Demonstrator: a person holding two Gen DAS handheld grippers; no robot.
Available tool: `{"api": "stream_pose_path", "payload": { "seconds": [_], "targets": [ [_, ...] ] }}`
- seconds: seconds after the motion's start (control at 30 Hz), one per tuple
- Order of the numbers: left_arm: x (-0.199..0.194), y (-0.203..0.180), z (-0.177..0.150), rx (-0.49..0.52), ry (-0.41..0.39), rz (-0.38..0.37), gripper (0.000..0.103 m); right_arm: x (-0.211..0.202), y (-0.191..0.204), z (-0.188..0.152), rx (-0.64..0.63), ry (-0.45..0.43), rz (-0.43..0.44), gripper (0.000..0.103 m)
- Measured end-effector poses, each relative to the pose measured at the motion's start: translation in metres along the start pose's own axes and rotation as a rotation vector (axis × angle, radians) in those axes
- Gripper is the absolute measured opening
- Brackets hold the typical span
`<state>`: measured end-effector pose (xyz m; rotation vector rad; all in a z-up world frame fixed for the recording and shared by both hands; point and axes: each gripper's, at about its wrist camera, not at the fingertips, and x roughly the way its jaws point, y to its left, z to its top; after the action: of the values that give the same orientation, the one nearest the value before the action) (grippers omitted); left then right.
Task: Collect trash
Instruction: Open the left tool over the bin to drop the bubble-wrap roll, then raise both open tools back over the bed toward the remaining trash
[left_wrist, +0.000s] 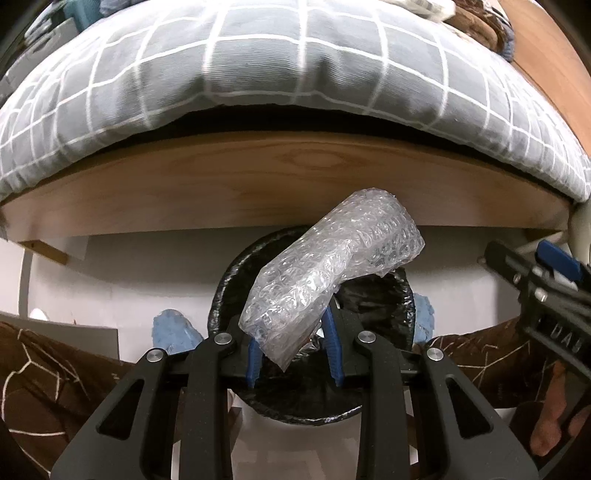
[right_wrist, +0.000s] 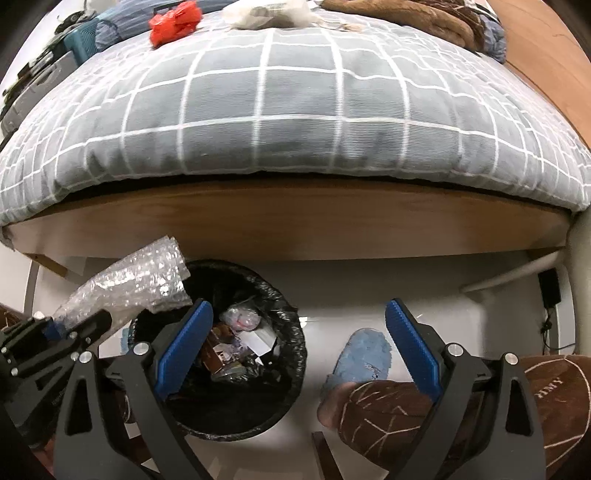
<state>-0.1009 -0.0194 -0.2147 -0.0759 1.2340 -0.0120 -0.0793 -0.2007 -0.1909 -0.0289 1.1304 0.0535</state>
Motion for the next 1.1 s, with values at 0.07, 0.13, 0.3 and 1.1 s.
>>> {"api": "stream_pose_path", "payload": {
  "seconds": [0.07, 0.13, 0.3, 1.1],
  "targets": [
    [0.004, -0.003, -0.002, 0.007, 0.013, -0.003, 0.028, 0.001, -0.004, 0.002, 0.014, 0.000, -0.003, 0.091],
    [0.006, -0.004, -0.002, 0.013, 0.019, -0.005, 0.028, 0.000, -0.009, 0.004, 0.025, -0.001, -0.004, 0.091],
    [0.012, -0.011, -0.003, 0.042, 0.032, -0.002, 0.028, -0.003, -0.016, 0.007, 0.050, -0.009, -0.008, 0.091],
    [0.016, -0.012, -0.004, 0.062, 0.009, 0.031, 0.080, 0.004, -0.005, 0.008, 0.029, 0.008, 0.016, 0.091]
  ]
}}
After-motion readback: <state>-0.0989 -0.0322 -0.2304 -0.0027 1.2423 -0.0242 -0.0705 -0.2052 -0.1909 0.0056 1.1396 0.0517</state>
